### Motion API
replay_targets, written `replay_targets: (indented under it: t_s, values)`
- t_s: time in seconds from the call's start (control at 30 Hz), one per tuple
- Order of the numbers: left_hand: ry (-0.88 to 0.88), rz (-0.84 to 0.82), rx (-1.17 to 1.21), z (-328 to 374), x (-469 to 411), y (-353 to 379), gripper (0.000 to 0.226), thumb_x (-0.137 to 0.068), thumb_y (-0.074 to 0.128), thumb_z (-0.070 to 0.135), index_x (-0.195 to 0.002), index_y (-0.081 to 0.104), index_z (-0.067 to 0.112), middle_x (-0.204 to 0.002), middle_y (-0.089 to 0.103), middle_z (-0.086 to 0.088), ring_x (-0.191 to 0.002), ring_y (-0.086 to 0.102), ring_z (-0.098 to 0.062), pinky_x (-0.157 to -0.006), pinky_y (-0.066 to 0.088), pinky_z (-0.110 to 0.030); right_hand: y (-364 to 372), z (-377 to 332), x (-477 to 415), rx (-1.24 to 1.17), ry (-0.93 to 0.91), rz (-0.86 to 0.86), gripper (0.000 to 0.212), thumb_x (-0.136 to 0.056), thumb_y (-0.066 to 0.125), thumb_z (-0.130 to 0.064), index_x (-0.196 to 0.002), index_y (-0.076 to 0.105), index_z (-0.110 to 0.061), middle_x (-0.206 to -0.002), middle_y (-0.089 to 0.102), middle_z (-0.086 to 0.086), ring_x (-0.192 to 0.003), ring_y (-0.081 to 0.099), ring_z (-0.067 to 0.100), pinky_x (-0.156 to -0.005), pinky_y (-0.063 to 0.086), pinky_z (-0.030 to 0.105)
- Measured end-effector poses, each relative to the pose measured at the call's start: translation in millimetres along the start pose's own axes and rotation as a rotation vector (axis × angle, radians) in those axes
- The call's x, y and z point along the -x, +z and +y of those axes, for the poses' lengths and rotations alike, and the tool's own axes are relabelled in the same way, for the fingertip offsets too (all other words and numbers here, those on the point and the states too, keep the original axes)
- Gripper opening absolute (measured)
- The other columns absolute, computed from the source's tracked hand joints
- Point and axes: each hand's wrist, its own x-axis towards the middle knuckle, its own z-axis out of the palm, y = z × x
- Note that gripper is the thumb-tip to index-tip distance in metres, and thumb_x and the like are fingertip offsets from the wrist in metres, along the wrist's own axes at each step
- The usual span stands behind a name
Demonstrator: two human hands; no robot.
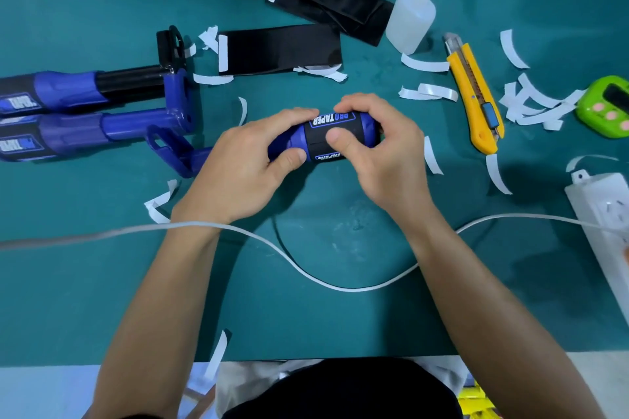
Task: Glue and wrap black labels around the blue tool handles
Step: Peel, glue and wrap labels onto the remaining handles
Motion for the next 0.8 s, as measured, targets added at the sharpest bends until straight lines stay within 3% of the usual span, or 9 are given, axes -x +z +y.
replay_targets:
  t_s: [0.07, 0.17, 0.3, 0.4, 0.5, 0.6, 0.73, 0.8]
  values:
    - [0.000, -0.003, -0.001, 0.0, 0.3, -1.0, 0.050, -0.096, 0.062, 0.030, -0.146, 0.056, 0.035, -0.133, 0.062, 0.028, -0.115, 0.061, -0.009, -0.098, 0.044, -0.026, -7.0, 3.1, -1.5, -0.057, 0.012, -0.058, 0.027, -0.092, 0.069, -0.008, -0.115, 0.074, -0.023, -0.128, 0.070, -0.002, -0.125, 0.063, 0.007, -0.108, 0.050, 0.034]
    - [0.001, -0.004, 0.001, -0.1, 0.7, -1.3, 0.050, -0.096, 0.061, 0.031, -0.146, 0.056, 0.036, -0.133, 0.063, 0.027, -0.115, 0.061, -0.009, -0.098, 0.044, -0.026, -18.2, 4.9, -4.1, -0.128, 0.026, -0.153, 0.037, -0.099, 0.057, -0.001, -0.121, 0.069, -0.029, -0.140, 0.062, 0.001, -0.137, 0.054, 0.005, -0.115, 0.046, 0.032]
    - [0.004, 0.003, 0.012, -0.9, 0.8, 0.4, 0.050, -0.096, 0.063, 0.029, -0.145, 0.057, 0.035, -0.133, 0.060, 0.030, -0.118, 0.060, -0.006, -0.099, 0.041, -0.016, -12.7, 3.6, -3.7, -0.150, 0.066, -0.067, 0.032, -0.098, 0.055, -0.006, -0.116, 0.075, -0.024, -0.134, 0.068, -0.001, -0.131, 0.059, 0.003, -0.110, 0.047, 0.025]
    - [0.002, 0.022, 0.020, -2.3, 1.3, 0.3, 0.050, -0.095, 0.064, 0.029, -0.144, 0.058, 0.035, -0.134, 0.063, 0.027, -0.119, 0.060, -0.004, -0.100, 0.039, -0.009, 1.7, 2.9, 1.0, -0.073, 0.075, 0.047, 0.019, -0.095, 0.066, -0.016, -0.110, 0.077, -0.020, -0.124, 0.073, -0.003, -0.120, 0.067, 0.007, -0.106, 0.051, 0.036]
    - [0.002, 0.024, 0.032, -3.9, 0.8, 0.6, 0.051, -0.093, 0.065, 0.029, -0.143, 0.059, 0.038, -0.129, 0.059, 0.036, -0.120, 0.059, 0.000, -0.100, 0.035, -0.003, 0.3, 5.4, 0.9, -0.047, 0.042, 0.039, 0.027, -0.099, 0.059, -0.012, -0.119, 0.076, -0.015, -0.131, 0.071, 0.001, -0.127, 0.063, 0.008, -0.111, 0.049, 0.041]
    - [0.003, 0.023, 0.039, -3.8, 1.7, 1.1, 0.051, -0.093, 0.066, 0.030, -0.142, 0.058, 0.040, -0.125, 0.057, 0.041, -0.119, 0.059, 0.001, -0.099, 0.035, -0.002, -5.0, 6.3, 1.7, -0.054, 0.050, 0.020, 0.035, -0.100, 0.053, -0.009, -0.128, 0.073, -0.015, -0.137, 0.068, 0.001, -0.133, 0.058, 0.004, -0.115, 0.045, 0.037]
    - [-0.003, 0.027, 0.034, -2.8, 1.3, 0.9, 0.050, -0.094, 0.065, 0.030, -0.143, 0.058, 0.038, -0.127, 0.059, 0.036, -0.118, 0.060, -0.002, -0.099, 0.036, -0.004, 1.1, 4.8, 4.2, 0.010, 0.053, 0.021, 0.032, -0.099, 0.060, -0.015, -0.129, 0.072, -0.017, -0.139, 0.066, -0.004, -0.132, 0.057, 0.000, -0.114, 0.046, 0.032]
    - [-0.006, 0.019, 0.033, -1.8, 0.7, 0.4, 0.050, -0.095, 0.065, 0.028, -0.144, 0.058, 0.037, -0.128, 0.059, 0.035, -0.118, 0.061, -0.004, -0.100, 0.039, -0.010, -1.3, 5.7, 4.0, 0.023, 0.048, -0.001, 0.034, -0.101, 0.057, -0.014, -0.132, 0.070, -0.017, -0.142, 0.064, -0.004, -0.135, 0.054, 0.000, -0.115, 0.044, 0.031]
